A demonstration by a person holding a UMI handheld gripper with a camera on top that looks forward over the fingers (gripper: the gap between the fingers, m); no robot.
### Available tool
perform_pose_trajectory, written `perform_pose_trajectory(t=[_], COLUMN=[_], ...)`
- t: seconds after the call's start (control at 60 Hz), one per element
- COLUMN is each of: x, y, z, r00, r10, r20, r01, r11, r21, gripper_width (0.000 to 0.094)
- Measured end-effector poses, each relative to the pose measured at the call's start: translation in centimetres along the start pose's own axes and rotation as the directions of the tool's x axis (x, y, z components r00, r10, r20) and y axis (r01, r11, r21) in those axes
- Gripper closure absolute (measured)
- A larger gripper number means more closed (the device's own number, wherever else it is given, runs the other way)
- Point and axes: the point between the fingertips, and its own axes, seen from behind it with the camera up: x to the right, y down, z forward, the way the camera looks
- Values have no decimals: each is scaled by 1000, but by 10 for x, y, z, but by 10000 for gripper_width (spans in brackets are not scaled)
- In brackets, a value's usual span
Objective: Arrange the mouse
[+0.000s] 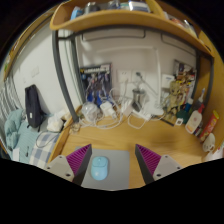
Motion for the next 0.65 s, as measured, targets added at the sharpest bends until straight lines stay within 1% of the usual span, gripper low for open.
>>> perform_pose_trajectory(t=[0.15, 0.3, 0.45, 0.55, 0.65], x=[49, 100, 139, 163, 177], y=[-39, -55, -50, -33, -19], z=[-69, -127, -162, -173, -185], r00=[1000, 997, 997, 994, 994], r10=[3, -16, 10, 11, 39], r20=[-17, -69, -81, -106, -103], r01=[-1, 26, 6, 7, -21], r11=[997, 988, 982, 985, 985], r21=[78, 149, 187, 173, 170], gripper_width=[81, 83, 79, 84, 87])
